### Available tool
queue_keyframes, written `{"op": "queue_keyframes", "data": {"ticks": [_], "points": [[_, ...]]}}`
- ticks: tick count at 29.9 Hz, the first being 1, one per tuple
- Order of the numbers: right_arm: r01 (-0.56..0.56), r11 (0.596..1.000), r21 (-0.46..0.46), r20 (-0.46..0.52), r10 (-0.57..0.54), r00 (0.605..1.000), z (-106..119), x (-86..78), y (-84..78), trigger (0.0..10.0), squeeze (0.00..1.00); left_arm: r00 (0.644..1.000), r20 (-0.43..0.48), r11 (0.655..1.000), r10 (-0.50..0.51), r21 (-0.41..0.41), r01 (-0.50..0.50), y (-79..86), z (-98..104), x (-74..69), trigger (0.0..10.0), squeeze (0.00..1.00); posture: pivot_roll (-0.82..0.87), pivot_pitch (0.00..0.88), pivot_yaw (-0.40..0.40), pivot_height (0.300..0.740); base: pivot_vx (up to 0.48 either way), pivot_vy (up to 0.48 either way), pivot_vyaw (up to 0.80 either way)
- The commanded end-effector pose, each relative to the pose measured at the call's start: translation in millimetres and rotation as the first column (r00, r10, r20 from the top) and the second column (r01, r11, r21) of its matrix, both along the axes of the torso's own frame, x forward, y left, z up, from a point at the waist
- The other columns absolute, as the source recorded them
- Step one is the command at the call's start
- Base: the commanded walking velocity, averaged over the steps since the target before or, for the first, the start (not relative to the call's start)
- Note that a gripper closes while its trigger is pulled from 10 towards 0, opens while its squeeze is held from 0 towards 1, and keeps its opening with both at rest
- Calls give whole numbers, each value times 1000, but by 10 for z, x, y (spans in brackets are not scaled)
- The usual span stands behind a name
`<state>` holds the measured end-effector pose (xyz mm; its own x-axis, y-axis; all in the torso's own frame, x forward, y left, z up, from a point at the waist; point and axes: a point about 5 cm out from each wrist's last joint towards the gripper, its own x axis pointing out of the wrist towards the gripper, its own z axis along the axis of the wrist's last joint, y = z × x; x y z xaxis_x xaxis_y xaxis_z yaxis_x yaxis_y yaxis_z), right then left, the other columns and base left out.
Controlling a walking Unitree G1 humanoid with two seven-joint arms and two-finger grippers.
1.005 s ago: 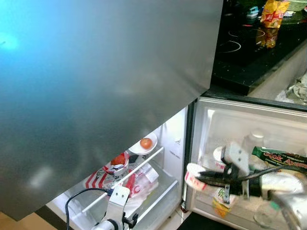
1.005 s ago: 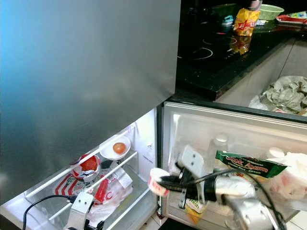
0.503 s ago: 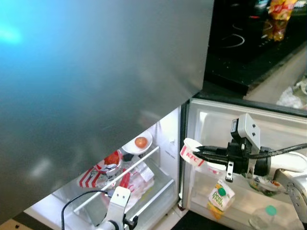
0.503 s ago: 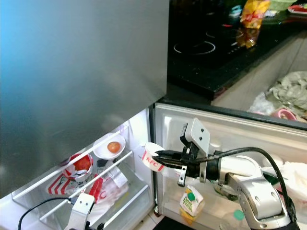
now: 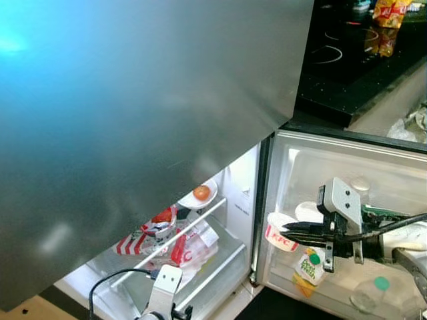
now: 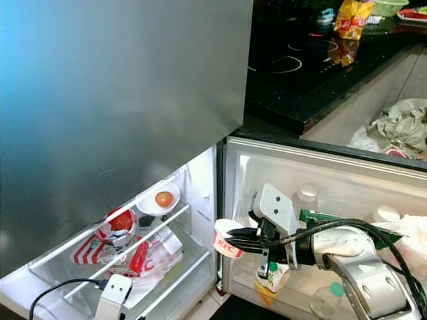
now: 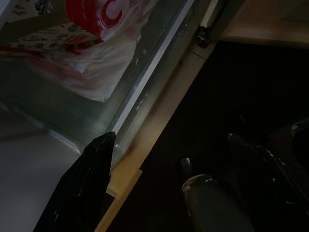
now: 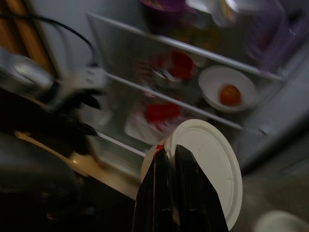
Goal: Restocking fridge
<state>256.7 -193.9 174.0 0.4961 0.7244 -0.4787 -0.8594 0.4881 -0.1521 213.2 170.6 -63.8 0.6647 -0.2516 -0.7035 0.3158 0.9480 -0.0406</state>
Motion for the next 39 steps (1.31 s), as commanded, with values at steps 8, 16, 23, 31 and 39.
{"op": "queue_keyframes", "data": {"ticks": [8, 16, 23, 31, 39], "points": [[85, 996, -37, 95, -81, 992, -36, 136, -26, 10000, 0, 1000, 6, 1000, -9, -9, 9, -17, 6, 5, 10000, 0, -221, 97, 71, 740, 0, 0, 0], [206, 973, -103, 216, -180, 960, -14, 331, -129, 10000, 0, 1000, 15, 1000, -9, -6, 9, 14, 14, 7, 10000, 0, -217, 98, 71, 740, 0, 0, 0], [248, 952, -178, 260, -197, 945, -212, 439, -136, 10000, 0, 1000, 24, 1000, -13, -4, 13, 47, 39, 37, 10000, 0, -211, 98, 74, 740, 0, 0, 0], [275, 935, -225, 293, -204, 934, -387, 551, -118, 10000, 0, 999, 28, 999, -32, 0, 32, 51, 53, 57, 10000, 0, -212, 102, 80, 740, 0, 0, 0], [260, 936, -236, 274, -193, 942, -545, 590, -92, 10000, 0, 999, 36, 1000, -30, -1, 30, 53, 55, 52, 10000, 0, -197, 102, 67, 740, 0, 0, 0]]}}
